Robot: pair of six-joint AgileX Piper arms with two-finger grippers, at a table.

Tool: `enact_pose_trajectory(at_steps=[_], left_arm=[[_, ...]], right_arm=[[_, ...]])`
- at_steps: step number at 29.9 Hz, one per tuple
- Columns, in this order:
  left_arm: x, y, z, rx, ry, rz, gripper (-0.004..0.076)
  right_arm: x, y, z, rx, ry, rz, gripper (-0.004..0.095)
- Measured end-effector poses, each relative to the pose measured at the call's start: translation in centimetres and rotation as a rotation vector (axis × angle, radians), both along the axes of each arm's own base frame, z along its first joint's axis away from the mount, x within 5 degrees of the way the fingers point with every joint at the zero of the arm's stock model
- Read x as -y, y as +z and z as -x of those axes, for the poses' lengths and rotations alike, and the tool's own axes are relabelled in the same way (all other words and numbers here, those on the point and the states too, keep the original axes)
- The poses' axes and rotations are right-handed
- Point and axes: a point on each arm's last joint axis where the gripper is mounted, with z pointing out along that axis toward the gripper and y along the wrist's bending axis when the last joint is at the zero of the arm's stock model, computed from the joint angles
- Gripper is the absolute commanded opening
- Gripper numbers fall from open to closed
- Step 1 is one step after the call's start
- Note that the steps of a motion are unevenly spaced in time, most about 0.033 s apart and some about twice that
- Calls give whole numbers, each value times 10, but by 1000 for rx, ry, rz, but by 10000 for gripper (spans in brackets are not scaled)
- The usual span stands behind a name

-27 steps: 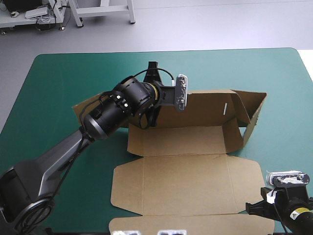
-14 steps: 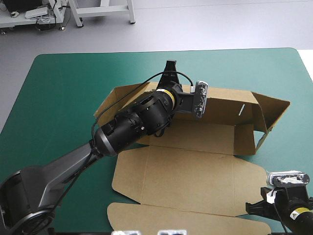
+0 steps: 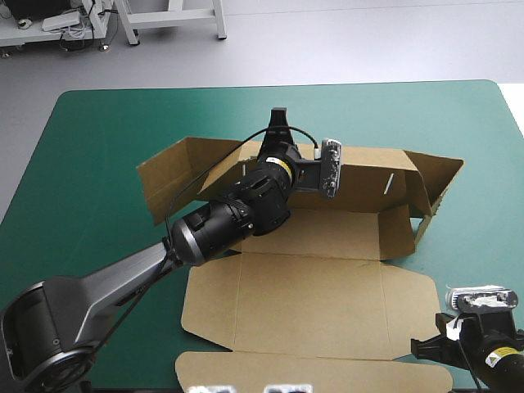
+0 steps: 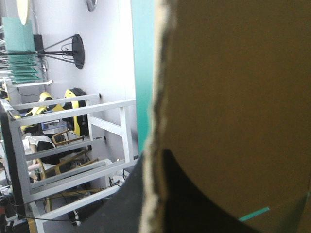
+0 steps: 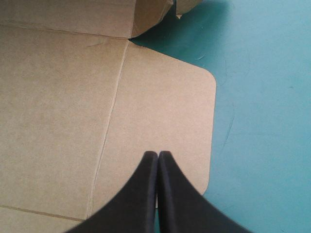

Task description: Fold the box

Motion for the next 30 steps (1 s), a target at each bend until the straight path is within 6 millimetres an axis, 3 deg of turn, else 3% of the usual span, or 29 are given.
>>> enact_pose_trajectory(at_steps=[13,30], left_arm=[[3,-51,18,53,128,-14,-9],[7,-58,28,30,187,102,-9]], right_arm=[[0,0,0,0,0,0,-18],[-2,4,0,8,-12,-38,-18]])
